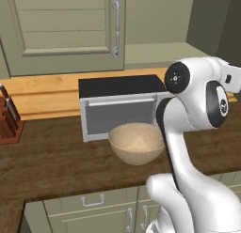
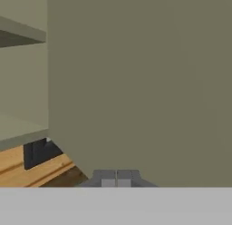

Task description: Open the cabinet, pick up the bread from the cabinet and place it in the basket. Then move the basket to the dining counter.

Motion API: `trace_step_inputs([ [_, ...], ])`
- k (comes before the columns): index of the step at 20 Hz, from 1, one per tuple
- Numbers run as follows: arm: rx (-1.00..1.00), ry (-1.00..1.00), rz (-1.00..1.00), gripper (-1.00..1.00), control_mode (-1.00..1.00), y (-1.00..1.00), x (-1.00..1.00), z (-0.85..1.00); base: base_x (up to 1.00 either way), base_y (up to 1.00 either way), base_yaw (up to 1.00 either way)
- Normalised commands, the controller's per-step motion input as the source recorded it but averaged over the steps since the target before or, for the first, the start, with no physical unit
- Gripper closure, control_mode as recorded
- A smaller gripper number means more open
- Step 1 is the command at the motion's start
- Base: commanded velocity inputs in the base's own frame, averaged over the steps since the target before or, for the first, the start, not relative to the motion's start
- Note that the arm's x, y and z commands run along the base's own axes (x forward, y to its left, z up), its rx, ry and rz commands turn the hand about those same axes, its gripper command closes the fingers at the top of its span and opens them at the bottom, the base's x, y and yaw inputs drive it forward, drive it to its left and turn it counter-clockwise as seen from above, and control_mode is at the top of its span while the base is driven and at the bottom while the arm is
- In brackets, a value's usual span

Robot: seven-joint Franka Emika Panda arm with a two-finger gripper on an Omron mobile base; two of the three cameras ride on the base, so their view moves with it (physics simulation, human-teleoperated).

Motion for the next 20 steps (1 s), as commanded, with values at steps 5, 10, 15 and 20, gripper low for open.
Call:
trace_step_inputs([
  [5,0.10,0.00,-0.06,1.00,-1.00,-0.97,0.08,0.00,0.00,0.00,0.00],
  [10,0.15,0.01,-0.05,1.00,-1.00,-1.00,0.02,-0.02,0.00,0.00,0.00],
  [15,0.12,-0.03,-0.03,1.00,-1.00,-0.65,-0.14,-0.03,0.00,0.00,0.00],
  [20,0.05,-0.12,0.12,1.00,-1.00,0.92,-0.60,-0.10,0.00,0.00,0.00],
])
